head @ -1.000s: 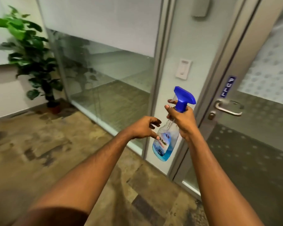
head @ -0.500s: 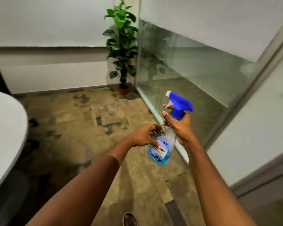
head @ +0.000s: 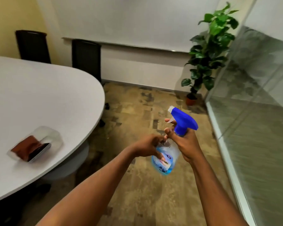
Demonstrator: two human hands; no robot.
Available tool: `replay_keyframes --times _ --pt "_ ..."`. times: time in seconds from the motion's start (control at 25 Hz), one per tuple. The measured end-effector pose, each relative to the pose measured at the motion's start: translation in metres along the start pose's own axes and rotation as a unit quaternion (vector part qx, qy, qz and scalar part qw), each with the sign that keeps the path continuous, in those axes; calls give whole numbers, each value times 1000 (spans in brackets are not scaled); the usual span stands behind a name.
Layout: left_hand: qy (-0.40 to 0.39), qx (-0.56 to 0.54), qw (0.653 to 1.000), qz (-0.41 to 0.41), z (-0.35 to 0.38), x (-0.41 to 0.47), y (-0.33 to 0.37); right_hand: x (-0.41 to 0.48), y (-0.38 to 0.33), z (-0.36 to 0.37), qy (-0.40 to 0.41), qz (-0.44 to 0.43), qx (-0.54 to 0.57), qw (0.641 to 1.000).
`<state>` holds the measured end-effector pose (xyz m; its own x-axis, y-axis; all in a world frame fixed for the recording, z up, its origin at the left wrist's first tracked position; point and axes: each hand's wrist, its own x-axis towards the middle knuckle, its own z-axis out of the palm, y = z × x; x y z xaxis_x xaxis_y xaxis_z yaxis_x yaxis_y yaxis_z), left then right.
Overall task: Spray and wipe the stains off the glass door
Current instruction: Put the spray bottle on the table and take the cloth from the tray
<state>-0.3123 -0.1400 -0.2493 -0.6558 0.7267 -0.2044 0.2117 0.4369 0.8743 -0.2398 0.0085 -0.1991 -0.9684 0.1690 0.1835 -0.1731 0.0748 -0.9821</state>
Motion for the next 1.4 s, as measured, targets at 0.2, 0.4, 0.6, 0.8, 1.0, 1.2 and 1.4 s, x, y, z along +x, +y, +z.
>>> replay_keyframes --times 0.2,0.4,0.6,0.8,1.0,1.2,1.4 --pt "68 3 997 -44 -57 -8 -37 57 7 53 -53 43 -160 985" --pt "119 20 990 -73 -119 -27 -91 100 21 119 -184 101 -283 936" --pt "128 35 987 -95 -189 -51 -155 128 49 209 -139 152 -266 942" --pt "167 67 974 -140 -260 -73 -223 155 78 312 -79 147 -249 954" --pt "261 54 945 -189 -316 -110 -279 185 109 398 -88 155 -258 950" --pt "357 39 890 -282 -358 -155 -331 205 137 451 -90 122 -253 955" --pt "388 57 846 -362 -369 -203 -370 220 160 487 -95 173 -244 950"
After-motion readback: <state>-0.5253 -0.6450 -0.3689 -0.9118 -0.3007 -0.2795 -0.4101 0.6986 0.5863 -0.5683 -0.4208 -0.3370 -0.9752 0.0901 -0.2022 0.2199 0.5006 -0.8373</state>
